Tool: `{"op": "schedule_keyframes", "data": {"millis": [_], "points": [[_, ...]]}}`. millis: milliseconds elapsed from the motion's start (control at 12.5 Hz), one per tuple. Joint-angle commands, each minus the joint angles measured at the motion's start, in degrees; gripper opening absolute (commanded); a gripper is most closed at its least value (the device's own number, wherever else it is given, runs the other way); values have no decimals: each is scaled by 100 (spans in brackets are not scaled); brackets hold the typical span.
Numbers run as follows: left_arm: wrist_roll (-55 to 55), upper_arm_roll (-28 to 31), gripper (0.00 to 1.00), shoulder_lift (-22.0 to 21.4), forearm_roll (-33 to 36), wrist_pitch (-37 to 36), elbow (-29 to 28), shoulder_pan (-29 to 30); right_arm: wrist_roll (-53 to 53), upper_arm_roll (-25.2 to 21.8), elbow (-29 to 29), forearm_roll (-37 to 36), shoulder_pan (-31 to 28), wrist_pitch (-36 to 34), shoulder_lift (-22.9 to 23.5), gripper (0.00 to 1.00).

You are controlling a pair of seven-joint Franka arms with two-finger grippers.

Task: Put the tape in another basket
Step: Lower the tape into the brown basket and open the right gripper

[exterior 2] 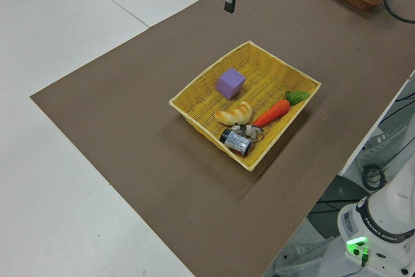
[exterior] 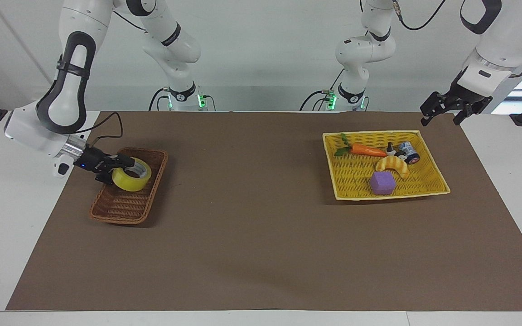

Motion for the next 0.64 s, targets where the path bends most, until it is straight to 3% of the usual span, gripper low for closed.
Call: {"op": "schedule_keyframes", "data": {"millis": [0,160,239,319,399,559], "points": [[94,-22,100,-159,123,-26,-172,43,-104,44,-131,-92,41,82,-60,4],[103,-22,100,-168,132,-35,-216,52,-235,44,-176,-101,42,187,-43,22],[103,-5,100,-220,132,-26,-277,78,-253,44,-176,-136,42,196,-34,44],[111,-5,100,-290,132,18,-400,104,-253,44,-167,-145,42,205,-34,82],[103,-5,100,-378,123,131,-549,113,-253,53,-149,-145,42,197,-16,100],[111,-5,100,-440,123,185,-638,113,-253,53,-97,-136,42,188,1,100]]}}
